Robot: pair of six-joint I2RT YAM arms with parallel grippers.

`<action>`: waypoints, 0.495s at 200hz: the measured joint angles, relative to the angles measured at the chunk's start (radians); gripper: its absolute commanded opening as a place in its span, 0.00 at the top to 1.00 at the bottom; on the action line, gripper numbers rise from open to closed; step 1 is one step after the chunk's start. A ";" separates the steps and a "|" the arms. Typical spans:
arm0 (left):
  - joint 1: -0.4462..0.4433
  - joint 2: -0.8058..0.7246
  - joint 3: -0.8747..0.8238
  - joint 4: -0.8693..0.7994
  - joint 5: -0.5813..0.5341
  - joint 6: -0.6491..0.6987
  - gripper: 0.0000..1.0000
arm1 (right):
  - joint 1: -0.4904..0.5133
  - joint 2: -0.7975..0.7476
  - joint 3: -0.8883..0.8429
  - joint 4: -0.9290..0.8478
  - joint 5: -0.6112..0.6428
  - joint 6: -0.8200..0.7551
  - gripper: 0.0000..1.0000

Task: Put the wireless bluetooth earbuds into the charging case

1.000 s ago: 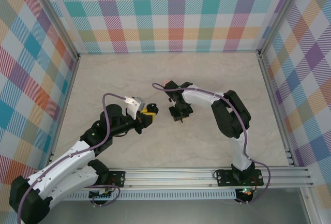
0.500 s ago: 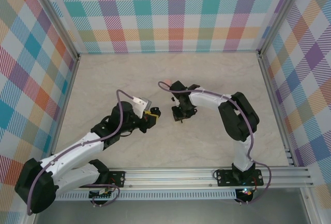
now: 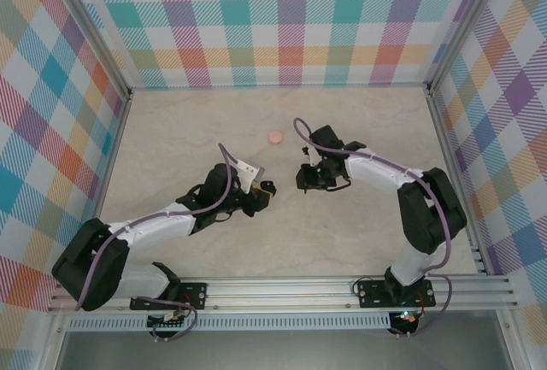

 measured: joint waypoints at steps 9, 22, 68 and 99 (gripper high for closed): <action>0.000 0.015 -0.001 0.034 0.011 0.004 0.84 | -0.001 -0.027 -0.008 0.011 -0.011 0.003 0.73; 0.000 0.032 -0.006 0.090 0.030 0.015 0.84 | 0.000 -0.065 -0.018 0.029 -0.030 0.006 0.73; 0.000 0.082 -0.043 0.270 0.103 0.070 0.84 | -0.001 -0.202 -0.074 0.126 -0.085 0.025 0.73; 0.000 0.119 -0.060 0.364 0.136 0.094 0.84 | 0.000 -0.282 -0.127 0.212 -0.107 0.044 0.73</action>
